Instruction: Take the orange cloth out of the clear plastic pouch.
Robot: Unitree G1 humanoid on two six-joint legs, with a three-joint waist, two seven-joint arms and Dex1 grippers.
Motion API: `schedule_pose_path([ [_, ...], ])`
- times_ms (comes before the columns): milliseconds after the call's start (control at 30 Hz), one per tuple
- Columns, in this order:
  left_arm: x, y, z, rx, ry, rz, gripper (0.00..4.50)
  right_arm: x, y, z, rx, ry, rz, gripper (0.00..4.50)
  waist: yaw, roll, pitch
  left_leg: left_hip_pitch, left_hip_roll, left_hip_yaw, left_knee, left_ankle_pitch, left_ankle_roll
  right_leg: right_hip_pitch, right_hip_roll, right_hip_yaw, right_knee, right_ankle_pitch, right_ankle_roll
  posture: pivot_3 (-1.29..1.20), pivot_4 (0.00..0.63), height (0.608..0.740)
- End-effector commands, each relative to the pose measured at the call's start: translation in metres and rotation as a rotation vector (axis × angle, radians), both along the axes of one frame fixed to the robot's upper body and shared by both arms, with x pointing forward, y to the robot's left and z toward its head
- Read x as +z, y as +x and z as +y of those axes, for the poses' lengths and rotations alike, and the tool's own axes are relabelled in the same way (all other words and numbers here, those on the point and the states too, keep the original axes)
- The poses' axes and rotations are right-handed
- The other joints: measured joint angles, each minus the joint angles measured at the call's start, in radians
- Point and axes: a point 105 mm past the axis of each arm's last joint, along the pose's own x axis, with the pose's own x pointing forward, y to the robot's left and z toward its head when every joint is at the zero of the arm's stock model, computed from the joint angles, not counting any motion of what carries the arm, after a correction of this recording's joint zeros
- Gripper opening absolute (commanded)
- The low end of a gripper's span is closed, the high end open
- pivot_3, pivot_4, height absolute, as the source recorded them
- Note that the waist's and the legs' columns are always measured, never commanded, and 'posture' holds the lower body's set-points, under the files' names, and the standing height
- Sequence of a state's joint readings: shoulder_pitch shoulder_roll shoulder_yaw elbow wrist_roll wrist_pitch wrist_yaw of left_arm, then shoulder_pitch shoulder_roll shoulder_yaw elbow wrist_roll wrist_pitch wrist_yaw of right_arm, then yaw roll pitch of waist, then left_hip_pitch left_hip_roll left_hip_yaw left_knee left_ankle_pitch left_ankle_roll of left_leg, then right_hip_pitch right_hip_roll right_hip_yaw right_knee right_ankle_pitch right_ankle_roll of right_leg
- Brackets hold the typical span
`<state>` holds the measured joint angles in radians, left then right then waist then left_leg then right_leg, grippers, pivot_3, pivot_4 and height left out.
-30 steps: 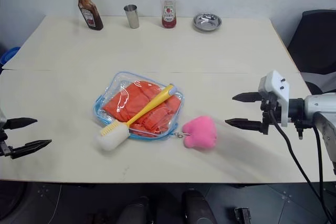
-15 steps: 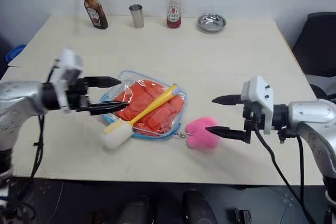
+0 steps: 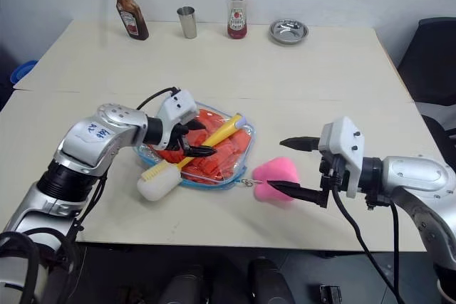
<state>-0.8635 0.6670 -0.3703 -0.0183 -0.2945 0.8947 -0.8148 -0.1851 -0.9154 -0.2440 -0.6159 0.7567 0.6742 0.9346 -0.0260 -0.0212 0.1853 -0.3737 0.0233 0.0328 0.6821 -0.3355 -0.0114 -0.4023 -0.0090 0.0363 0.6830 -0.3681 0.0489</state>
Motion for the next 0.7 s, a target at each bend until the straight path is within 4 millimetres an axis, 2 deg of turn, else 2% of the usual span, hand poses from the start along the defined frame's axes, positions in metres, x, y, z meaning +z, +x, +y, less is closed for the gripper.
schedule_pose_path([
  [33, -0.009, 0.000, 0.004, -0.011, 0.067, -0.021, 4.09, 0.012, -0.004, 0.000, 0.002, 0.018, -0.064, 4.50, -0.001, 0.000, 0.000, 0.000, 0.000, 0.000, 0.000, 0.000, 0.000, 0.000, 0.000, 0.000, 0.000, 0.000, 0.000, 0.00, 0.150, 0.740],
  [167, -0.013, 0.000, 0.007, -0.016, 0.089, -0.037, 3.05, 0.011, -0.004, -0.001, -0.001, 0.015, -0.067, 4.50, 0.000, 0.000, 0.000, 0.000, 0.000, 0.000, 0.000, 0.000, 0.000, 0.000, 0.000, 0.000, 0.000, 0.000, 0.000, 0.00, 0.150, 0.740],
  [300, -0.012, -0.001, 0.008, -0.006, 0.077, -0.049, 1.76, 0.011, -0.002, -0.001, 0.007, 0.013, -0.067, 4.50, 0.000, 0.000, 0.000, 0.000, 0.000, 0.000, 0.000, 0.000, 0.000, 0.000, 0.000, 0.000, 0.000, 0.000, 0.000, 0.00, 0.150, 0.740],
  [433, 0.004, 0.005, 0.016, 0.102, -0.025, -0.064, 0.60, 0.011, -0.002, 0.004, 0.045, 0.025, -0.059, 4.50, 0.000, 0.000, 0.000, 0.000, 0.000, 0.000, 0.000, 0.000, 0.000, 0.000, 0.000, 0.000, 0.001, 0.000, 0.000, 0.00, 0.150, 0.740],
  [500, 0.026, 0.013, 0.031, 0.229, -0.148, -0.071, 0.60, 0.012, 0.000, 0.009, 0.077, 0.031, -0.057, 4.50, -0.002, 0.000, 0.000, 0.000, 0.000, 0.000, 0.001, 0.000, 0.000, 0.000, 0.000, 0.000, 0.001, 0.000, 0.000, 0.00, 0.150, 0.740],
  [533, 0.040, 0.018, 0.047, 0.318, -0.223, -0.083, 0.60, 0.012, 0.001, 0.013, 0.098, 0.037, -0.058, 4.50, -0.002, 0.000, 0.000, 0.000, 0.000, 0.000, 0.001, 0.000, 0.000, 0.000, 0.000, 0.000, 0.002, 0.000, 0.000, 0.00, 0.150, 0.740],
  [633, 0.065, 0.024, 0.110, 0.573, -0.345, -0.134, 0.60, 0.016, 0.007, 0.024, 0.157, 0.057, -0.063, 4.50, -0.012, 0.000, 0.000, 0.000, 0.001, 0.000, 0.001, 0.000, 0.000, -0.002, 0.001, 0.000, 0.003, 0.000, 0.000, 0.00, 0.150, 0.740],
  [700, 0.069, 0.017, 0.152, 0.714, -0.362, -0.152, 0.60, 0.018, 0.010, 0.032, 0.198, 0.066, -0.064, 4.50, -0.017, 0.000, 0.000, -0.001, 0.001, 0.001, 0.001, 0.000, -0.001, -0.006, 0.001, 0.001, 0.006, 0.000, 0.000, 0.00, 0.150, 0.740],
])
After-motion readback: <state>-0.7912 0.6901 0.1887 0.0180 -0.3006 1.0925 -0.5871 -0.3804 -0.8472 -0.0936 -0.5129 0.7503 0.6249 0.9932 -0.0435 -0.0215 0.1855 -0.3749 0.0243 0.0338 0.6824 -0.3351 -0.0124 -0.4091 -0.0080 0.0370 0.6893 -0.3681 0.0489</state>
